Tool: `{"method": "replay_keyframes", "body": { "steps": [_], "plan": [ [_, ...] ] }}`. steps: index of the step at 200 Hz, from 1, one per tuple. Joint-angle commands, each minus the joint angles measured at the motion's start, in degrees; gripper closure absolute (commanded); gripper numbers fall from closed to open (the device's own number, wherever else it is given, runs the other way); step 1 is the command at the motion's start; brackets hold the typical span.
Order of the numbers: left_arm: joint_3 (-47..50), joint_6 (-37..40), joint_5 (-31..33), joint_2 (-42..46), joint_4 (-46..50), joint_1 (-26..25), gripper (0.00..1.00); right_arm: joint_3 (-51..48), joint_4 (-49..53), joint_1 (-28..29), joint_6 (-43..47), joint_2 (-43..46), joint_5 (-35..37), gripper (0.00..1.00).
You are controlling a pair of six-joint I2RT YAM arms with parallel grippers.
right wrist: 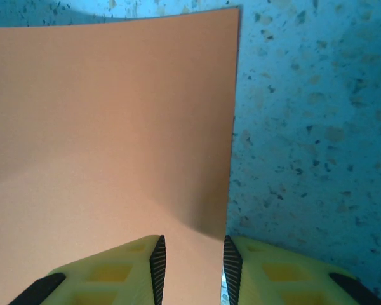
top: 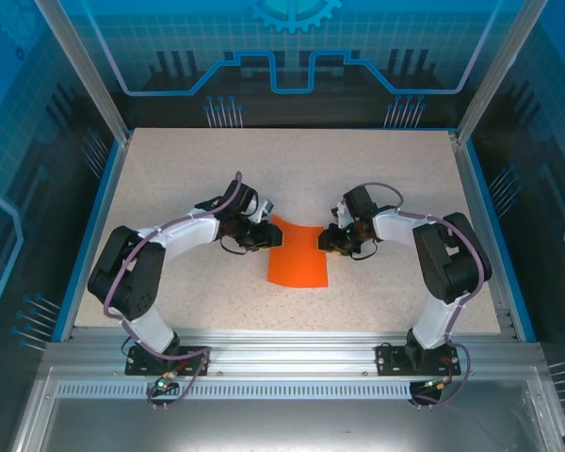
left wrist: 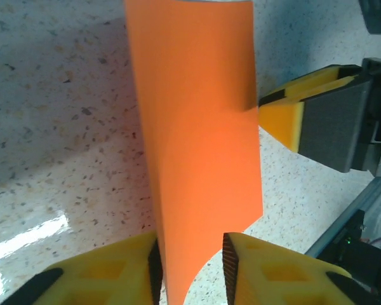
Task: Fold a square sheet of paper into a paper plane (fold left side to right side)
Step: First fold in half a square sheet of paper at the center of the table.
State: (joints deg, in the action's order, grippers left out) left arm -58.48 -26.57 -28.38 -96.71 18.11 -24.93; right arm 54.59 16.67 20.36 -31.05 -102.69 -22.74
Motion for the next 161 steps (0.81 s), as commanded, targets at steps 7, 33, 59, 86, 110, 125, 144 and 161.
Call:
{"method": "replay_keyframes", "body": {
  "steps": [7, 33, 59, 86, 110, 125, 144, 161],
  "plan": [
    [-0.65, -3.40, -5.07, -1.33, -4.08, -0.38, 0.59, 0.95, 2.10, 0.64, 0.98, -2.17, 0.71, 0.67],
    [-0.49, -5.48, -7.49, -1.72, -7.05, -0.71, 0.52, 0.55, 1.80, 0.65, 0.99, -2.31, 0.59, 0.67],
    [-1.09, -6.76, -8.28, -2.62, -8.77, -1.47, 0.46, 0.61, 1.60, 0.65, 1.09, -2.42, 0.20, 0.67],
    [-1.44, -8.40, -9.59, -4.55, -11.83, -2.19, 0.41, 0.52, 1.22, 0.56, 0.99, -2.57, -0.08, 0.67],
    [-2.10, -9.11, -9.83, -6.18, -13.27, -2.75, 0.35, -0.33, -0.34, -0.03, 0.47, -1.74, -1.47, 0.65],
    [-2.52, -9.67, -9.94, -6.89, -14.18, -3.09, 0.35, -1.11, -1.66, -0.83, 0.14, -0.73, -2.87, 0.63],
    [-3.10, -9.97, -9.96, -7.58, -14.69, -3.15, 0.35, -2.18, -3.27, -2.52, -0.37, 1.08, -4.87, 0.60],
    [-3.46, -10.32, -9.94, -8.08, -15.09, -3.27, 0.37, -3.25, -4.83, -4.07, -1.31, 2.92, -7.29, 0.57]
  ]
}}
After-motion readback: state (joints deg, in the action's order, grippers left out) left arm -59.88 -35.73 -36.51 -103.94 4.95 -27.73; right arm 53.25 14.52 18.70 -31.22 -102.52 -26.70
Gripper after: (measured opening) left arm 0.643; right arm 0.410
